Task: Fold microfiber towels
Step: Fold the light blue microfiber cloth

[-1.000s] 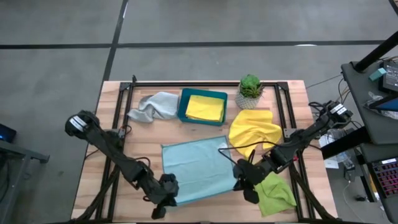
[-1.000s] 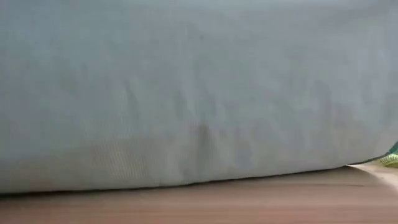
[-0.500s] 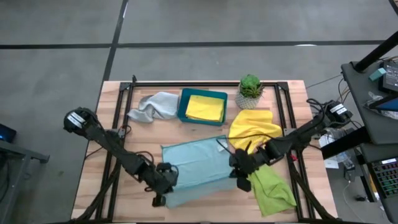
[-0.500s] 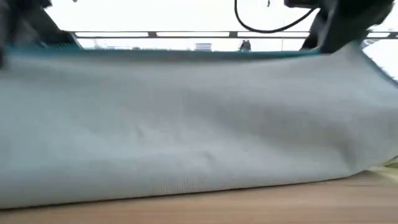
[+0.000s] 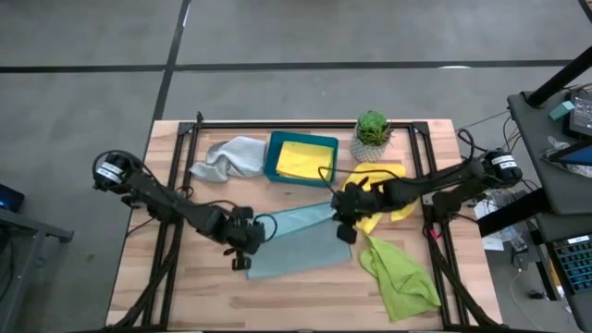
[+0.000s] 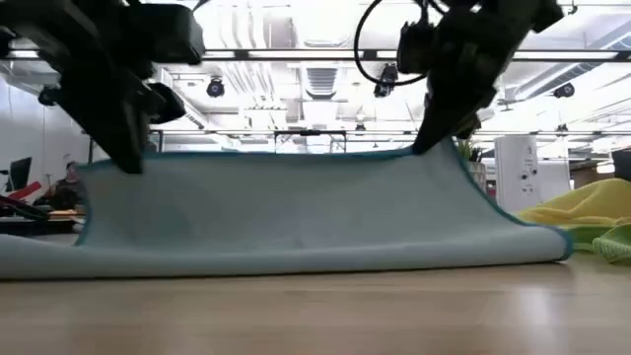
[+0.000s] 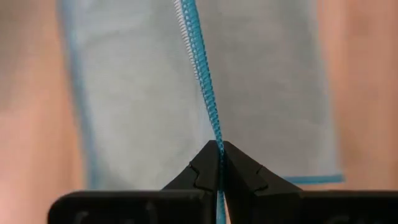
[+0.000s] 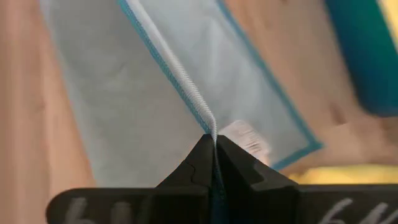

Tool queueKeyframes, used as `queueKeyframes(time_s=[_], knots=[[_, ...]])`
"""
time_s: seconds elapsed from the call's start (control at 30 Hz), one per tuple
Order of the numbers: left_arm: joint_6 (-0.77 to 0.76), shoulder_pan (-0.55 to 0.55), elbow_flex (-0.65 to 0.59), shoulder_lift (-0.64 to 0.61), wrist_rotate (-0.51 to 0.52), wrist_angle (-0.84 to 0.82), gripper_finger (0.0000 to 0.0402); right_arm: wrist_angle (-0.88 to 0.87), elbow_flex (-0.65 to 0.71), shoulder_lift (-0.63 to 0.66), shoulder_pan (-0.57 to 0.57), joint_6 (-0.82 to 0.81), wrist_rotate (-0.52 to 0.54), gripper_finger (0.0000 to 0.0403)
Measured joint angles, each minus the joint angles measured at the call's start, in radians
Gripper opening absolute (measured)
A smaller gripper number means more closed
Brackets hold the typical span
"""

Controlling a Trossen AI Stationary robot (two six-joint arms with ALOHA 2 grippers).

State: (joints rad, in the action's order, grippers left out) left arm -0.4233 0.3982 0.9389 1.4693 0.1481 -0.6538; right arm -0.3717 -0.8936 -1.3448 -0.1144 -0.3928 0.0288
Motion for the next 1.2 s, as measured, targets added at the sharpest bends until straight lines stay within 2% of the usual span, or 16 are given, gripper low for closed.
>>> queueKeyframes(time_s=[0.23, 0.43, 0.67, 1.2], knots=[[0.070, -0.090, -0.005, 0.000, 0.019, -0.029, 0.0000, 0.003, 0.004, 0.000, 0.088, 0.063, 0.004, 0.0008], [0.090, -0.122, -0.011, 0.000, 0.030, -0.046, 0.0000, 0.018, 0.015, 0.000, 0.120, 0.107, 0.055, 0.0008], [0.089, -0.137, -0.012, 0.000, 0.071, -0.047, 0.0000, 0.041, 0.020, 0.000, 0.128, 0.166, 0.129, 0.0008], [0.010, -0.139, -0.013, 0.000, 0.091, -0.107, 0.0000, 0.153, 0.031, 0.000, 0.135, 0.188, 0.133, 0.0009]])
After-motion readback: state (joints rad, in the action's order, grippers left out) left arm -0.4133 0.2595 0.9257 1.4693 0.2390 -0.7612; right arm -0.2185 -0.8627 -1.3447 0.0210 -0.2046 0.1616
